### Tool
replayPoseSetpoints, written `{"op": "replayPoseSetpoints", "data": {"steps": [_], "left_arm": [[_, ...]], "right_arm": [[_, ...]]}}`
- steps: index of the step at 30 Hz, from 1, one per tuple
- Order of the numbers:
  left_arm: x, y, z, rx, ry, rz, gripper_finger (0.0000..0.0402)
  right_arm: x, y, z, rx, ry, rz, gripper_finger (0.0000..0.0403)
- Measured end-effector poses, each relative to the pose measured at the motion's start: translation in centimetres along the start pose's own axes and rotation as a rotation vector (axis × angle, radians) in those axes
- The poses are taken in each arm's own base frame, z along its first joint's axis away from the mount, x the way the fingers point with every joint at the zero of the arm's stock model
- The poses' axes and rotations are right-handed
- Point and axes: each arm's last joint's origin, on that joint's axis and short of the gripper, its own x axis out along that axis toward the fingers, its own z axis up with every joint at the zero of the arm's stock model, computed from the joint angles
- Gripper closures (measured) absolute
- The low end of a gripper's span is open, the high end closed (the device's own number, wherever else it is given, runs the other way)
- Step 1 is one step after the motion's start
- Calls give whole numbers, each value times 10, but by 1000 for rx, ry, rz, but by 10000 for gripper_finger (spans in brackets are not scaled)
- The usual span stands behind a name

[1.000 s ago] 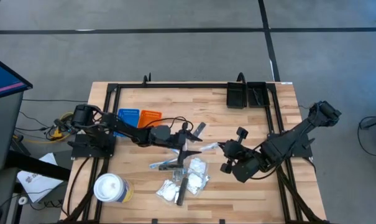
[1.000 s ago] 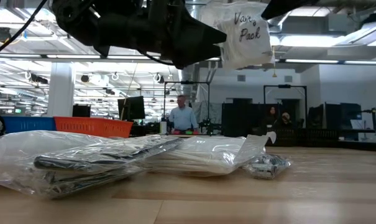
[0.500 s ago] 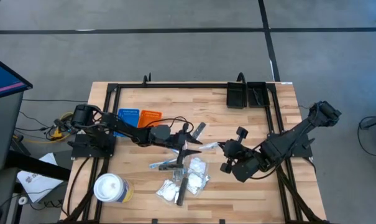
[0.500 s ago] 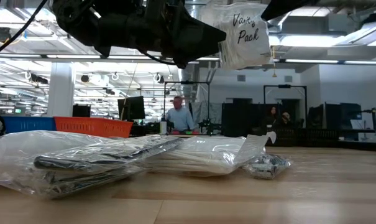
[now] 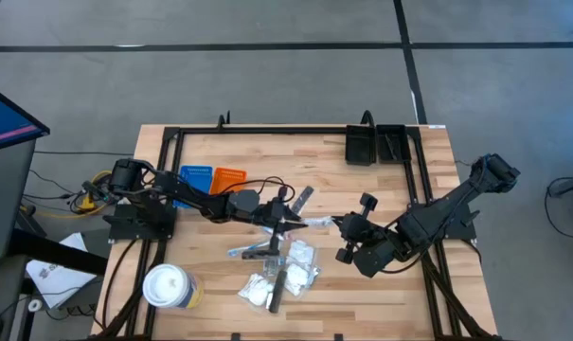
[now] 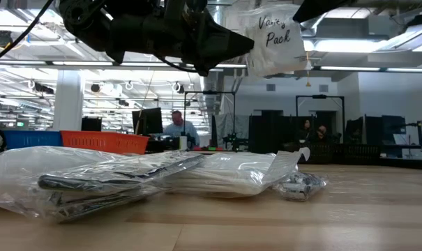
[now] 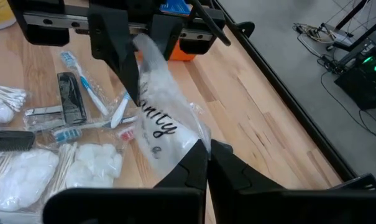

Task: Pick & Place Travel size toiletries
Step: Put the cotton pack into the left black bin

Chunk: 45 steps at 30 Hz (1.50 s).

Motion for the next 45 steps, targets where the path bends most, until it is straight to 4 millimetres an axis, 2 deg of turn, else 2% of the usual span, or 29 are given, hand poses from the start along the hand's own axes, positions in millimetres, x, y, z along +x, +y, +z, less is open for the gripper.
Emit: {"op": "replayPoseSetpoints", "data": {"steps": [4, 9, 22, 25, 31, 34, 37, 41, 45], "left_arm": [[0, -1, 0, -29, -1, -38, 395], [0, -1, 0, -41, 2, -40, 400], [-1, 11, -4, -105, 41, -101, 400], [-1, 13, -4, -118, 42, -114, 400], [-1, 13, -4, -124, 44, -116, 401], [-1, 13, -4, -136, 46, -116, 401], [-2, 15, -4, -142, 47, -111, 401], [-2, 15, -5, -143, 50, -111, 401], [-2, 15, -5, -144, 56, -110, 401]], "right_arm": [[-1, 0, -1, -6, 3, 1, 386], [-4, 2, -2, 3, 3, 13, 342], [-8, 5, -4, 9, -3, 30, 177], [-7, 6, -2, 22, -12, 36, 151], [2, 1, 4, 71, -11, 24, 143], [13, -2, 11, 123, 35, 106, 143], [19, -10, 28, 78, 71, 214, 143], [14, -26, 54, 16, 65, 251, 143], [6, -38, 64, -38, 111, 257, 143]]}}
